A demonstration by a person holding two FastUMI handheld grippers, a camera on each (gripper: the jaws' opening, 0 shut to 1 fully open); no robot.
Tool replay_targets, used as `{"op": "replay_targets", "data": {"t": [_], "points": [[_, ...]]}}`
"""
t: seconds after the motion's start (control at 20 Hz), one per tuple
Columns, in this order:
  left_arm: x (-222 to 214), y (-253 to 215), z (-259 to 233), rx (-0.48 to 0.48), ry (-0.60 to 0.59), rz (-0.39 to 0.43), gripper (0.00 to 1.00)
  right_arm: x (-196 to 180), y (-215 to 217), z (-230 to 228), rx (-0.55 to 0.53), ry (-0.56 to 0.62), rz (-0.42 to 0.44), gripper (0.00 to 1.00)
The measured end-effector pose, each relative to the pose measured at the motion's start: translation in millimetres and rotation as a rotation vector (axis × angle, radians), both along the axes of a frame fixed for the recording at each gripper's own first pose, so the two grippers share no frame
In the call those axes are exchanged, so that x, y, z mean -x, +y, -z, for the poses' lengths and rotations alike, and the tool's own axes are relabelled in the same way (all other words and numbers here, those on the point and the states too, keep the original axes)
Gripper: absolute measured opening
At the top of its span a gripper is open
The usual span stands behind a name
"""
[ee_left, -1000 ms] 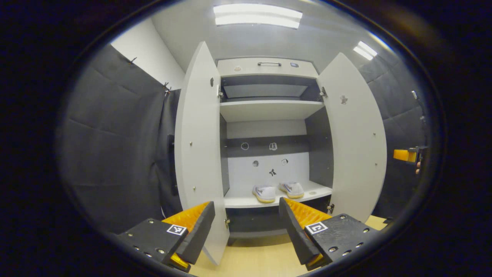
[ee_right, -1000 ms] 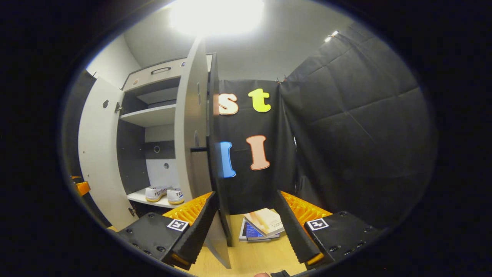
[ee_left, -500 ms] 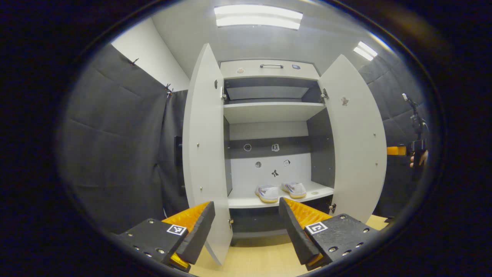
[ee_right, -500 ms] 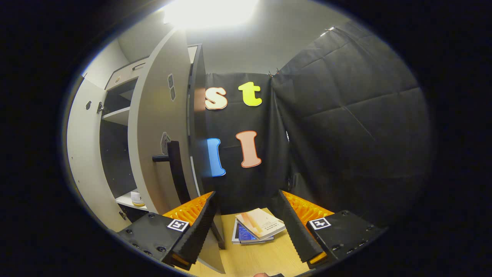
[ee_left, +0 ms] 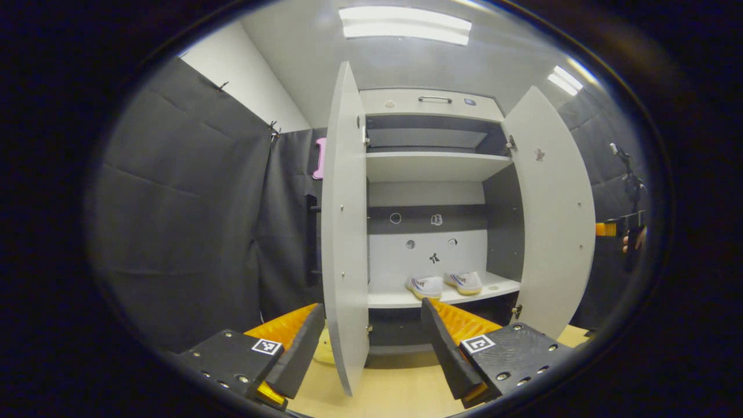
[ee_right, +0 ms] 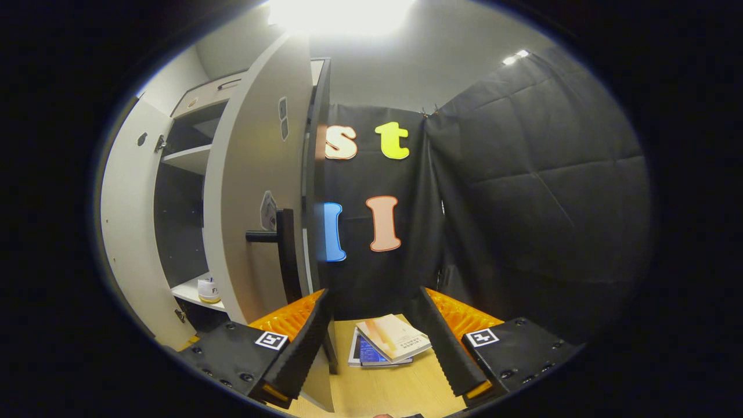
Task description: Grab one shoe with the right hand and put it into the shoe cabinet, grab the other shoe with the left hand and put it into the shoe cabinet; then close the right door with the right hand and the left door with the left hand.
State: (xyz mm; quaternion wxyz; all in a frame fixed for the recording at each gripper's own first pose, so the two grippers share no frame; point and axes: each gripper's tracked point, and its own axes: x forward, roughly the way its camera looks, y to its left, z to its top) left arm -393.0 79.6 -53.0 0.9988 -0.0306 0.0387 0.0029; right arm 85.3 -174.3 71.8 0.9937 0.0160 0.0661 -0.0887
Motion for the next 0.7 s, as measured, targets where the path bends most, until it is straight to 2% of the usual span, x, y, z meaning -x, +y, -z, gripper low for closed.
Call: {"op": "replay_targets", "data": {"t": [0.7], "points": [[6.2,11.4,7.2,0.024,0.009,-0.062,0.96,-5.4,80.5,-0.2,-0.031,0.002,-0.107,0.95]]}}
